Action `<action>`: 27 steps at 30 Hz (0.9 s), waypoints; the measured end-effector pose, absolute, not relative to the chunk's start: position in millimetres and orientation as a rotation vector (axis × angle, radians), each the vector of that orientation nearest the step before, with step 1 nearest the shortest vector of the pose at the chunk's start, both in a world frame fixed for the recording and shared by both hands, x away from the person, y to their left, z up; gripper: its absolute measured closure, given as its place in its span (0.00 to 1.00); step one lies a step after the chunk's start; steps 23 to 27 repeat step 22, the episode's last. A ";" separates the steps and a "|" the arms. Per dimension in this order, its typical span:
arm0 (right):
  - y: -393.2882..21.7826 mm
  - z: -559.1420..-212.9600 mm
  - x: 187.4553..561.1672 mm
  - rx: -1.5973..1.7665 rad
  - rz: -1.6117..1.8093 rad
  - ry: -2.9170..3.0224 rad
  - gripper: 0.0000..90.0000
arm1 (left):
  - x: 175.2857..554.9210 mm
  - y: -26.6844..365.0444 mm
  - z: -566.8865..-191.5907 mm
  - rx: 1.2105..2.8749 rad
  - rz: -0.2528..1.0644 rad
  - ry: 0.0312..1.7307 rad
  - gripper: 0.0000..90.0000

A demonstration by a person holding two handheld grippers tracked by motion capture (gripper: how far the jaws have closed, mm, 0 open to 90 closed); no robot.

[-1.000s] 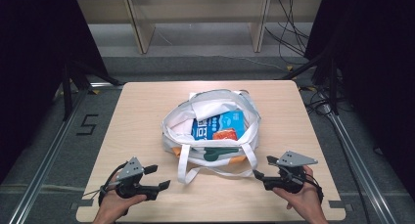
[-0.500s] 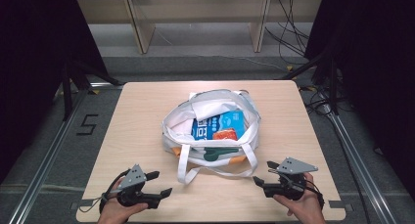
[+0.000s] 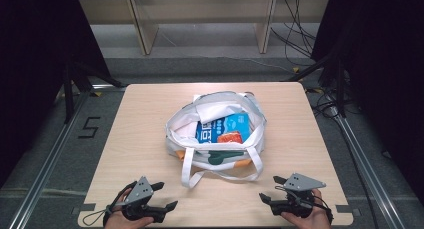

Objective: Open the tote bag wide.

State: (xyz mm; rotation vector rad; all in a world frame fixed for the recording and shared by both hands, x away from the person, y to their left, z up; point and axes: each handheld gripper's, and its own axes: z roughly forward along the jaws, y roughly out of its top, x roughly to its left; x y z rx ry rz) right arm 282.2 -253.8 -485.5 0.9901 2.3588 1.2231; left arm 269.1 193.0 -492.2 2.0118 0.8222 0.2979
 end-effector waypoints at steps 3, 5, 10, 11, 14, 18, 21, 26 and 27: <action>-252.7 -486.3 277.5 1.012 1.231 2.362 0.27 | 268.9 194.1 -493.6 2.005 0.303 0.827 0.25; -253.8 -487.0 278.4 0.986 1.227 2.362 0.27 | 269.6 195.2 -493.6 2.008 0.308 0.812 0.25; -251.7 -487.8 275.9 1.025 1.222 2.375 0.27 | 269.3 195.6 -494.4 2.007 0.301 0.835 0.25; -252.8 -487.9 277.6 0.999 1.217 2.376 0.27 | 270.1 196.8 -494.0 2.030 0.309 0.832 0.25; -253.2 -487.7 277.9 1.000 1.220 2.378 0.27 | 269.5 195.3 -494.3 2.001 0.296 0.837 0.25; -253.6 -488.0 278.8 0.989 1.216 2.383 0.27 | 269.8 194.9 -495.8 1.988 0.295 0.846 0.25; -254.1 -488.2 279.2 0.983 1.215 2.361 0.27 | 270.6 196.9 -495.3 2.005 0.308 0.845 0.25; -254.3 -488.1 279.2 0.984 1.213 2.363 0.27 | 271.0 197.6 -494.5 2.014 0.308 0.838 0.25; -254.3 -488.1 279.2 0.984 1.213 2.363 0.27 | 271.0 197.6 -494.5 2.014 0.308 0.838 0.25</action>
